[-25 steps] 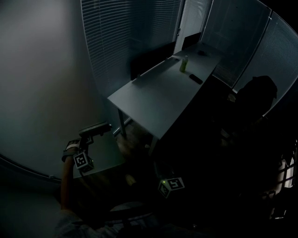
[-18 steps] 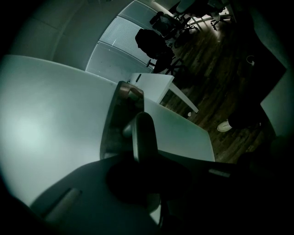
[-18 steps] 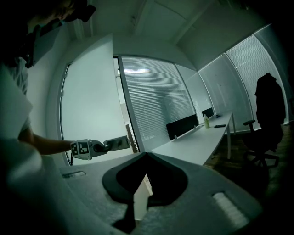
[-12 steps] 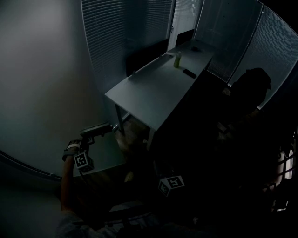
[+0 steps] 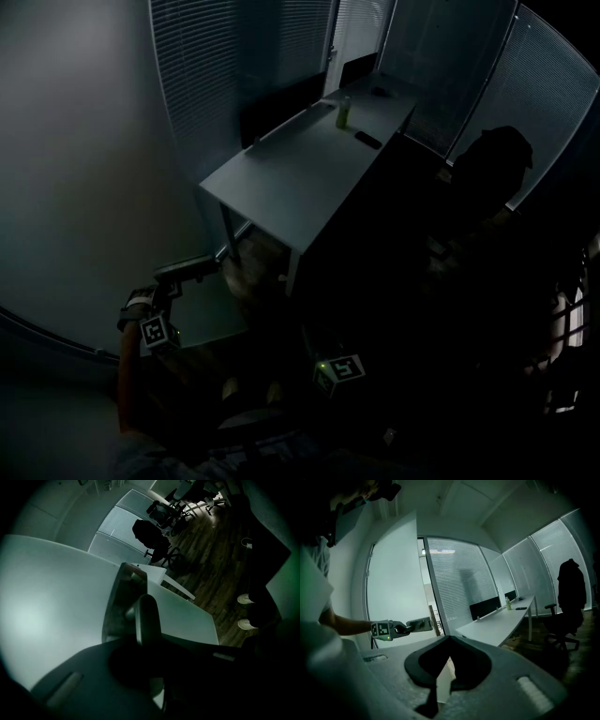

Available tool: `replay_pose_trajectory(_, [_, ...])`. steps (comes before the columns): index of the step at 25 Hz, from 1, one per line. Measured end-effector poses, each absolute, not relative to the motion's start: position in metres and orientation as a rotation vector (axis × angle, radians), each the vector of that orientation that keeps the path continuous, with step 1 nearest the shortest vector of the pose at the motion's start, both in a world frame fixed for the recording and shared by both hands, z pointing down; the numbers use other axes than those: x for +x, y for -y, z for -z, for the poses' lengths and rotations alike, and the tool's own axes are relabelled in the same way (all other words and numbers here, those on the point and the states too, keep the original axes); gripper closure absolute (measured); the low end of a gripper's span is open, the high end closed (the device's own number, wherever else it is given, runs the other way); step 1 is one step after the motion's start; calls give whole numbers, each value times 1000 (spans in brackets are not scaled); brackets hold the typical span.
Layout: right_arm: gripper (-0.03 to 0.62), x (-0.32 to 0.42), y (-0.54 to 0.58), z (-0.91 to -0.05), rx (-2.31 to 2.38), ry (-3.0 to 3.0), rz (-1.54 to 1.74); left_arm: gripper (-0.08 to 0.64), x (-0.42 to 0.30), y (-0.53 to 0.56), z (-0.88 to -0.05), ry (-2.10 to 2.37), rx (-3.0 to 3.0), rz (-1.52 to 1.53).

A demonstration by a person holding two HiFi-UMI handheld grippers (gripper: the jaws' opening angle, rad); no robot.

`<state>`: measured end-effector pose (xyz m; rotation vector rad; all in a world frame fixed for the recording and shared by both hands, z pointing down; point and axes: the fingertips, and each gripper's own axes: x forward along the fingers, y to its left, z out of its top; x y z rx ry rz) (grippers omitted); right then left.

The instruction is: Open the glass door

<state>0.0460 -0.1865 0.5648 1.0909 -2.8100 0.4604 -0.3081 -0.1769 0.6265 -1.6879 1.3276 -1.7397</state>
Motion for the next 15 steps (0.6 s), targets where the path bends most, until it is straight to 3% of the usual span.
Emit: replay_pose_trajectory(15, [591, 43, 151, -561, 1108, 2808, -449, 552, -282, 135, -629, -1256, -1697, 1712])
